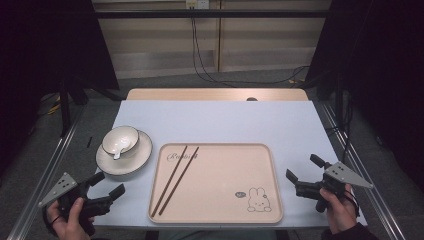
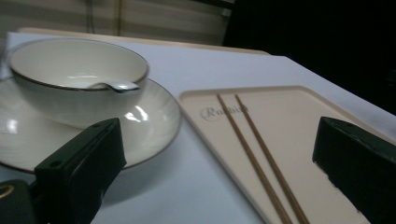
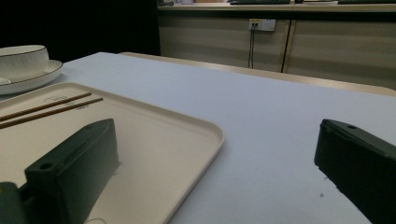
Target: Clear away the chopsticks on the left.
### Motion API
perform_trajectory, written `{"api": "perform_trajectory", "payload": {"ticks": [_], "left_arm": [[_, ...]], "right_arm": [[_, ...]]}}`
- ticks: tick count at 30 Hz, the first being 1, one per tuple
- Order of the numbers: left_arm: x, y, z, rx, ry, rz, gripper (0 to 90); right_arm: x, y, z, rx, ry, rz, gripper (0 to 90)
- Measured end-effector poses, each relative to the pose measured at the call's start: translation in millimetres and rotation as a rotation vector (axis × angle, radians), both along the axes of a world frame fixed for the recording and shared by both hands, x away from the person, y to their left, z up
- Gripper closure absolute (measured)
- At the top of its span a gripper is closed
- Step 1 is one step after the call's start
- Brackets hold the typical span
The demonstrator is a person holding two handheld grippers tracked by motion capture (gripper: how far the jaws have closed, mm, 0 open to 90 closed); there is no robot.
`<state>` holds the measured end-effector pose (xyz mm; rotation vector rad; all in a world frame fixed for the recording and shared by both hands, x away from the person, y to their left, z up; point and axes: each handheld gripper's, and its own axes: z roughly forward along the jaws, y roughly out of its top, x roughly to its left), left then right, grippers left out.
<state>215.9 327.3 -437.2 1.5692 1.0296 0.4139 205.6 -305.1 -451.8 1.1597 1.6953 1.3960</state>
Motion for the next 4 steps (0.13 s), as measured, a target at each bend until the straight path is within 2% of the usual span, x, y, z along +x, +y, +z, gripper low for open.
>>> {"api": "perform_trajectory", "payload": {"ticks": [3,4], "left_arm": [[0.8,4.6,-1.2,-0.01,-0.004,-0.004,2.1],[1.5,4.4,-2.2,-0.014,0.002,0.009,2.0]], "right_arm": [[-0.8,-0.6,0.1,0.005,0.007,0.002,0.0],[-0.6,-0.9,-0.1,0.004,0.01,0.004,0.0]]}}
